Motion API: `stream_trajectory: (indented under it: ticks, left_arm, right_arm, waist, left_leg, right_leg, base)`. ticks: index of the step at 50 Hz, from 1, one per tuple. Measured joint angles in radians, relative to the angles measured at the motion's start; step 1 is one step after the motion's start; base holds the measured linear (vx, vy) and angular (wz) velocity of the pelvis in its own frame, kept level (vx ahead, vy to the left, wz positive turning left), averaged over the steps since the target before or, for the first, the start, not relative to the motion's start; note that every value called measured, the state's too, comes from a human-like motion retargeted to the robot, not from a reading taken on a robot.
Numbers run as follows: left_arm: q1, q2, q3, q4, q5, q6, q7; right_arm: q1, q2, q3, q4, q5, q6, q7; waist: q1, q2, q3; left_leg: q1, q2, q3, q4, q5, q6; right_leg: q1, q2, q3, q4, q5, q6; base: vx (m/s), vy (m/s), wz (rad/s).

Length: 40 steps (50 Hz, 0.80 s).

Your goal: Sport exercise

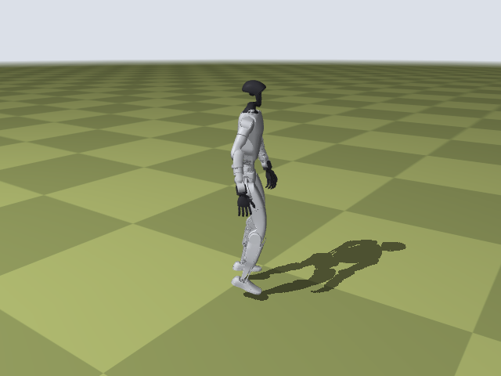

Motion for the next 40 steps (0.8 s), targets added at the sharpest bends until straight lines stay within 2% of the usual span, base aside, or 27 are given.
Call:
stream_trajectory:
  ticks: [2, 4, 7, 9, 11, 13, 16, 18, 20, 23, 25, 27, 30, 34, 37, 40]
  left_arm:
    - [-0.017, 0.013, -0.017, -0.003, 0.024, -0.005, 0.003]
    - [-0.031, 0.024, -0.025, -0.003, 0.050, -0.009, 0.010]
    - [-0.054, 0.037, -0.031, 0.001, 0.095, -0.007, 0.030]
    - [-0.070, 0.039, -0.033, 0.004, 0.117, -0.001, 0.041]
    - [-0.084, 0.034, -0.036, -0.001, 0.120, 0.002, 0.042]
    - [-0.089, 0.025, -0.038, -0.021, 0.109, -0.002, 0.037]
    - [-0.077, 0.024, -0.035, -0.079, 0.082, -0.010, 0.030]
    - [-0.055, 0.026, -0.034, -0.115, 0.075, -0.014, 0.026]
    - [-0.029, 0.023, -0.038, -0.143, 0.077, -0.020, 0.025]
    - [-0.003, 0.005, -0.057, -0.169, 0.104, -0.036, 0.045]
    - [0.007, -0.006, -0.063, -0.181, 0.128, -0.042, 0.069]
    - [0.015, -0.012, -0.058, -0.185, 0.141, -0.042, 0.090]
    - [0.029, -0.012, -0.044, -0.176, 0.142, -0.044, 0.110]
    - [0.058, 0.006, -0.034, -0.173, 0.155, -0.059, 0.102]
    - [0.078, 0.007, -0.034, -0.175, 0.173, -0.067, 0.092]
    - [0.074, -0.010, -0.023, -0.160, 0.184, -0.067, 0.089]
  right_arm:
    - [-0.011, 0.003, 0.006, -0.005, 0.010, -0.005, 0.001]
    - [-0.028, 0.016, 0.014, -0.010, 0.023, -0.007, 0.005]
    - [-0.074, 0.044, 0.042, -0.017, 0.046, -0.011, 0.007]
    - [-0.123, 0.063, 0.072, -0.021, 0.063, -0.012, 0.005]
    - [-0.174, 0.074, 0.101, -0.023, 0.081, -0.013, 0.003]
    - [-0.210, 0.078, 0.121, -0.021, 0.096, -0.011, 0.006]
    - [-0.218, 0.080, 0.126, -0.014, 0.112, -0.004, 0.022]
    - [-0.194, 0.082, 0.115, -0.003, 0.115, -0.002, 0.031]
    - [-0.161, 0.080, 0.101, 0.018, 0.104, -0.002, 0.030]
    - [-0.120, 0.057, 0.066, 0.051, 0.055, 0.000, 0.005]
    - [-0.108, 0.040, 0.043, 0.069, 0.012, 0.004, -0.013]
    - [-0.107, 0.034, 0.032, 0.082, -0.028, 0.004, -0.021]
    - [-0.121, 0.038, 0.039, 0.096, -0.072, -0.003, -0.020]
    - [-0.121, 0.049, 0.050, 0.082, -0.087, -0.025, -0.006]
    - [-0.105, 0.052, 0.052, 0.057, -0.084, -0.037, -0.005]
    - [-0.102, 0.052, 0.055, 0.045, -0.079, -0.039, -0.008]
  waist:
    - [0.005, -0.013, -0.003]
    - [0.013, -0.032, 0.001]
    - [0.029, -0.061, 0.039]
    - [0.043, -0.066, 0.078]
    - [0.052, -0.066, 0.110]
    - [0.058, -0.067, 0.122]
    - [0.071, -0.063, 0.100]
    - [0.084, -0.059, 0.069]
    - [0.097, -0.044, 0.030]
    - [0.097, -0.008, -0.014]
    - [0.097, 0.017, -0.027]
    - [0.079, 0.032, -0.026]
    - [0.036, 0.039, -0.015]
    - [0.000, 0.027, 0.005]
    - [0.011, 0.019, 0.012]
    - [0.047, 0.026, 0.032]
  left_leg:
    - [0.002, -0.005, 0.009, 0.019, -0.074, 0.017]
    - [-0.007, 0.001, 0.019, 0.108, -0.204, 0.046]
    - [-0.066, 0.043, 0.031, 0.391, -0.484, 0.103]
    - [-0.132, 0.099, 0.035, 0.631, -0.618, 0.118]
    - [-0.198, 0.174, 0.042, 0.852, -0.696, 0.137]
    - [-0.261, 0.261, 0.044, 1.015, -0.724, 0.164]
    - [-0.334, 0.408, 0.026, 1.051, -0.694, 0.185]
    - [-0.339, 0.488, 0.038, 0.933, -0.641, 0.178]
    - [-0.306, 0.523, 0.075, 0.748, -0.571, 0.148]
    - [-0.245, 0.457, 0.129, 0.517, -0.476, 0.100]
    - [-0.212, 0.383, 0.154, 0.408, -0.444, 0.090]
    - [-0.171, 0.300, 0.175, 0.307, -0.400, 0.089]
    - [-0.090, 0.169, 0.187, 0.124, -0.307, 0.087]
    - [-0.011, 0.043, 0.133, -0.036, -0.189, 0.051]
    - [-0.004, -0.004, 0.085, -0.035, -0.182, 0.026]
    - [-0.018, -0.011, 0.061, 0.042, -0.243, 0.029]
  right_leg:
    - [-0.003, 0.008, -0.009, 0.009, -0.048, -0.010]
    - [-0.010, 0.012, -0.017, 0.070, -0.157, -0.025]
    - [-0.049, 0.006, -0.041, 0.271, -0.426, -0.070]
    - [-0.093, -0.001, -0.065, 0.428, -0.593, -0.105]
    - [-0.133, -0.012, -0.081, 0.545, -0.718, -0.121]
    - [-0.160, -0.039, -0.091, 0.607, -0.780, -0.117]
    - [-0.154, -0.108, -0.116, 0.558, -0.732, -0.091]
    - [-0.118, -0.159, -0.151, 0.451, -0.641, -0.068]
    - [-0.070, -0.199, -0.208, 0.313, -0.536, -0.047]
    - [-0.010, -0.255, -0.233, 0.146, -0.370, -0.001]
    - [0.003, -0.315, -0.270, 0.107, -0.302, -0.019]
    - [-0.005, -0.335, -0.277, 0.125, -0.313, -0.048]
    - [-0.017, -0.268, -0.252, 0.178, -0.381, -0.078]
    - [-0.005, -0.050, -0.187, 0.124, -0.406, -0.057]
    - [0.022, 0.050, -0.155, 0.046, -0.410, -0.067]
    - [0.066, 0.067, -0.165, -0.001, -0.429, -0.107]
  base:
    - [0.06, 0.07, -0.28]
    - [0.04, 0.06, -0.42]
    - [0.01, 0.08, -0.55]
    - [0.00, 0.11, -0.61]
    - [0.00, 0.18, -0.28]
    - [0.02, 0.27, 0.10]
    - [0.05, 0.41, 0.31]
    - [0.09, 0.58, 0.33]
    - [0.11, 0.69, 0.31]
    - [0.12, 0.79, 0.37]
    - [0.09, 0.81, 0.18]
    - [0.06, 0.75, 0.32]
    - [0.04, 0.63, 0.53]
    - [0.02, 0.47, 0.35]
    - [0.00, 0.40, -0.11]
    - [0.00, 0.39, -0.34]
